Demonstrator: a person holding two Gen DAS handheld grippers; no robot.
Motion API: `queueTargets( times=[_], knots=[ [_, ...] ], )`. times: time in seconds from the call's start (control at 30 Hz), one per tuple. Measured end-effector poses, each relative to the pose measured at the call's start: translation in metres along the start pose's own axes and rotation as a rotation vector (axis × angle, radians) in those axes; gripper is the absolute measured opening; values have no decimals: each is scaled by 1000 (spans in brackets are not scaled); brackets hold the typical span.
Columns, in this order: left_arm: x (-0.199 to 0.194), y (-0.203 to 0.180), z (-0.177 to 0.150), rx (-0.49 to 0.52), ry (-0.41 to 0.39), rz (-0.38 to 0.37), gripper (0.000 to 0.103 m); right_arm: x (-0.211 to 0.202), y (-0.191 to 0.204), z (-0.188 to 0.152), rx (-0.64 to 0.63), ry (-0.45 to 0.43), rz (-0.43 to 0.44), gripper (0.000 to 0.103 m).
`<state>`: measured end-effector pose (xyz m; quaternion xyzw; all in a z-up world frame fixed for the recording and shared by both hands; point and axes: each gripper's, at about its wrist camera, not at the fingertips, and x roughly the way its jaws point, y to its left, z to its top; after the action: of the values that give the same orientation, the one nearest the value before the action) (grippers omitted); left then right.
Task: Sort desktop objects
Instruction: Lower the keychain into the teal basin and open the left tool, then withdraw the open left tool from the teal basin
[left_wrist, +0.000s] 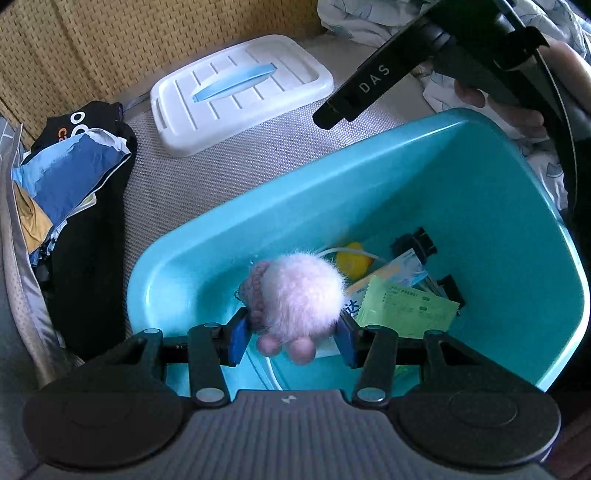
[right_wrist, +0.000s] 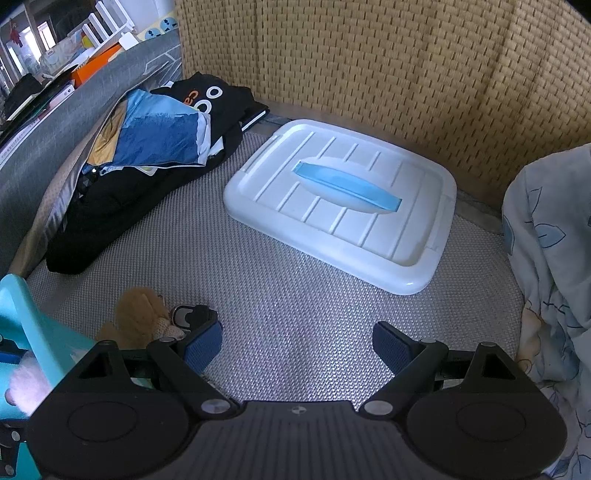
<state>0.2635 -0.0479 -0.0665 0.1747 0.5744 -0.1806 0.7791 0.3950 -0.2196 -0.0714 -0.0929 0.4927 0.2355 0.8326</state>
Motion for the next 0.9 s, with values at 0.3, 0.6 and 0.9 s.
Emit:
queueTargets(
  times=[0.3, 0.6, 0.9],
  knots=[
    [1, -1, -1, 5, -1, 6, 53, 1, -1, -1, -2, 3, 1, 92],
    [2, -2, 0, 6, 1, 6, 54, 3, -1, -1, -5, 6, 3, 92],
    [2, -1, 0, 4, 3, 7, 52, 4, -2, -2, -7, 9, 4, 92]
  ],
)
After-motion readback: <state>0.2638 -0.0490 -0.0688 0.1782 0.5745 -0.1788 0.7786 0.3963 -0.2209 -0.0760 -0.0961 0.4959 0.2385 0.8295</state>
